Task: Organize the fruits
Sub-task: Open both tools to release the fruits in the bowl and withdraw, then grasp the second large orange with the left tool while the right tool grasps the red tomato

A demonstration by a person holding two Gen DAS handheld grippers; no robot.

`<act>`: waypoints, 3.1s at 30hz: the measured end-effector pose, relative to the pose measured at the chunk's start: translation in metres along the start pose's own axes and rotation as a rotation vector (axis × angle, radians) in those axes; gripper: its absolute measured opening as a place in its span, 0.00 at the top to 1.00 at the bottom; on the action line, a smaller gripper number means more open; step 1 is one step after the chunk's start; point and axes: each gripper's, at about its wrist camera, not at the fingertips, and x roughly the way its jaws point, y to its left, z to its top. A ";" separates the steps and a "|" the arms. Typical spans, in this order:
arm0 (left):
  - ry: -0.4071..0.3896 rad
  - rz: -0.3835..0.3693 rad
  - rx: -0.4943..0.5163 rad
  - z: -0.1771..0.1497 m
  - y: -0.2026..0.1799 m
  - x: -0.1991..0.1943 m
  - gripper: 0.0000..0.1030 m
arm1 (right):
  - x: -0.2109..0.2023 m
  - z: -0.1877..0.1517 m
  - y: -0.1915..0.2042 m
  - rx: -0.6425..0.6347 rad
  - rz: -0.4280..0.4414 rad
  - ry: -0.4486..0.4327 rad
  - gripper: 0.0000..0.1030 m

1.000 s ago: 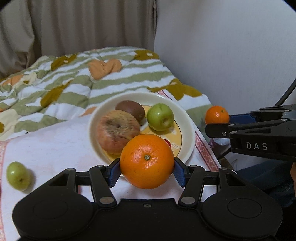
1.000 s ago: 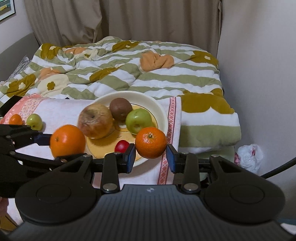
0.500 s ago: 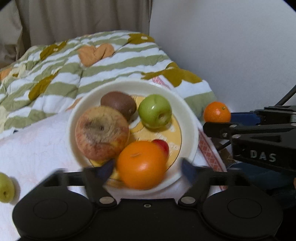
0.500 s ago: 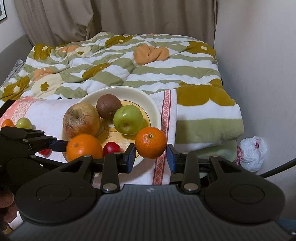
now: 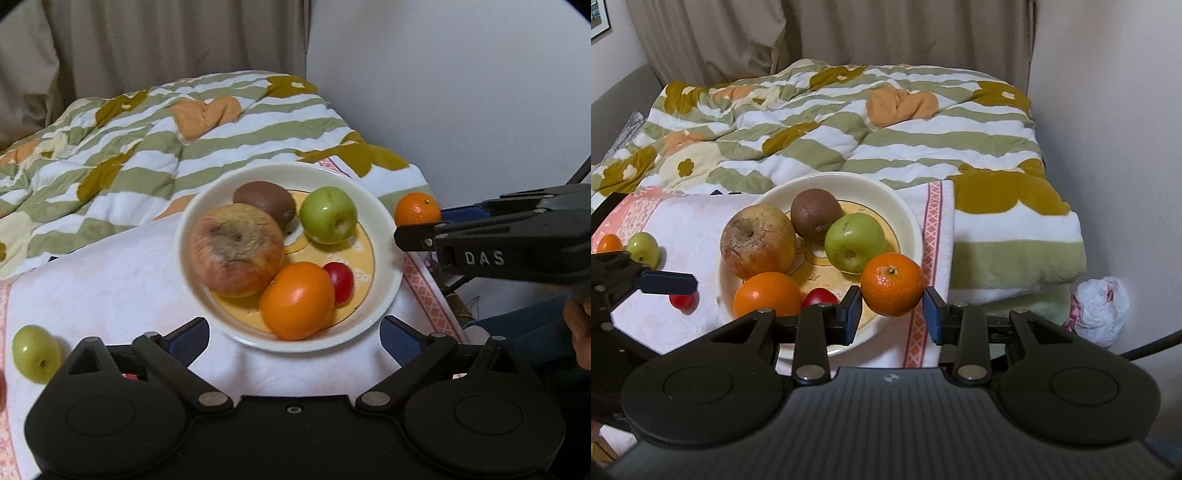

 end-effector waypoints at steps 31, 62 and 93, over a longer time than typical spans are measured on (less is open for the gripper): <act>-0.048 0.162 -0.061 -0.047 0.027 -0.046 0.02 | 0.005 -0.012 0.029 -0.117 0.002 -0.066 0.00; -0.191 0.311 -0.222 -0.111 0.162 -0.185 0.02 | -0.107 -0.026 0.158 -0.024 -0.039 -0.133 0.00; -0.069 0.159 -0.198 -0.099 0.321 -0.082 0.03 | 0.031 -0.015 0.276 0.170 -0.156 0.012 0.00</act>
